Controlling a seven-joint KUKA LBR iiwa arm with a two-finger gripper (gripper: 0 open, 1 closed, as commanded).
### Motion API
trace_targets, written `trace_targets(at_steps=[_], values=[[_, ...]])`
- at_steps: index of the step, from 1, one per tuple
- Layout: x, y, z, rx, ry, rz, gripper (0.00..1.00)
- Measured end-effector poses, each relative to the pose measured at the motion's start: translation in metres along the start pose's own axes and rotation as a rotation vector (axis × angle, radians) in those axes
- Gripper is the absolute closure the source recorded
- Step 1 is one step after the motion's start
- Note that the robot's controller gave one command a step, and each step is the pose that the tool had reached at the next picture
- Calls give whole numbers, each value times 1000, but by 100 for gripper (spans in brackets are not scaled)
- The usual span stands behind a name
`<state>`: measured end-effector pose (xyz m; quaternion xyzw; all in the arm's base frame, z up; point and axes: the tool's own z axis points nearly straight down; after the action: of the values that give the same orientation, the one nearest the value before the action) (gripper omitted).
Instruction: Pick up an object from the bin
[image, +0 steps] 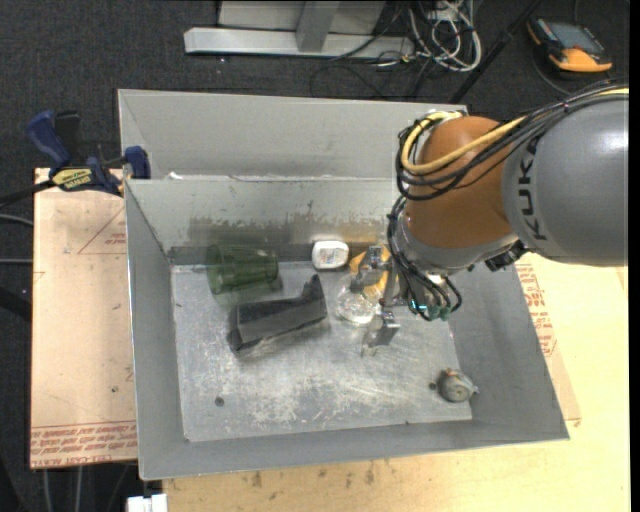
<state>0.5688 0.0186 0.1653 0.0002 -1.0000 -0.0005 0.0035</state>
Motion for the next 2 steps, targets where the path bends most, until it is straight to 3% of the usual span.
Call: trace_targets(at_steps=[1, 2], values=[[-2, 0, -4, 0, -7, 1, 0], [-27, 49, 52, 1, -26, -26, 0]])
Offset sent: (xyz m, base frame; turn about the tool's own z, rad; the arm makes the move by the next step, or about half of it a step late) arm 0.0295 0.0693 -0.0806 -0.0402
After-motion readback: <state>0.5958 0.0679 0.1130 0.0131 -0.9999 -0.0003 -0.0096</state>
